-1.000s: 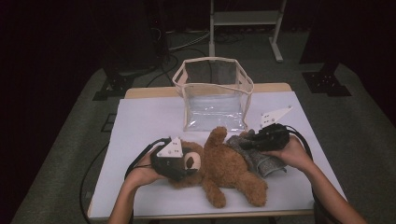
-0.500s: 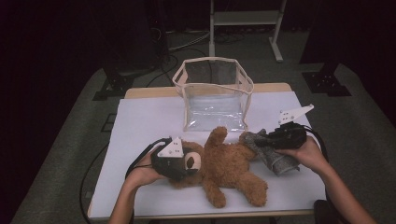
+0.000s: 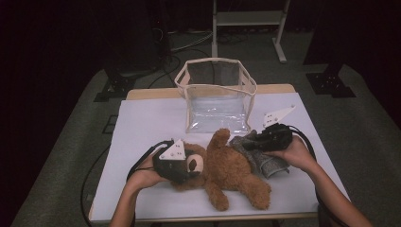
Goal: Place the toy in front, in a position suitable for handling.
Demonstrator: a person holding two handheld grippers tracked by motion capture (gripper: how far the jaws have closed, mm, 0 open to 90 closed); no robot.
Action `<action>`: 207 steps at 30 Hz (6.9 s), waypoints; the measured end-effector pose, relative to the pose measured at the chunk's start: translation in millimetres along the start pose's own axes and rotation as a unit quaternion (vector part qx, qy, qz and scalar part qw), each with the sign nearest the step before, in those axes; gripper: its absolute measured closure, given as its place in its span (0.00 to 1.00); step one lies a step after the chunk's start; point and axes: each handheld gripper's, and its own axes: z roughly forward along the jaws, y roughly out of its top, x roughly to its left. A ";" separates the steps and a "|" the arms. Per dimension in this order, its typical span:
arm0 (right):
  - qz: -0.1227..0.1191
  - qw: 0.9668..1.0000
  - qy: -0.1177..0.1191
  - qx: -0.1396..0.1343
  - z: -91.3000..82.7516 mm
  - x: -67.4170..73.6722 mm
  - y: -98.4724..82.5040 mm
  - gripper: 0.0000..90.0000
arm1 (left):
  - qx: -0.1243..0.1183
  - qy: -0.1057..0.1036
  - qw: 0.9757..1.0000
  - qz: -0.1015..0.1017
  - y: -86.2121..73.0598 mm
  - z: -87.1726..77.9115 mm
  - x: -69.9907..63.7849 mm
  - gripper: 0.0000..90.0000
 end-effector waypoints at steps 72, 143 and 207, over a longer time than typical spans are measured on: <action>-0.096 0.993 0.062 0.002 32.5 79.6 36.5 0.88 | -0.015 -0.002 0.999 -0.032 -4.5 -1.2 2.6 0.47; -0.099 0.994 -0.013 0.038 25.0 72.8 38.8 0.88 | -0.014 -0.005 0.999 -0.040 -10.6 -3.5 5.7 0.45; -0.040 0.999 0.036 0.006 11.1 55.2 9.9 0.88 | -0.031 -0.062 0.997 -0.030 11.9 -3.5 -6.2 0.48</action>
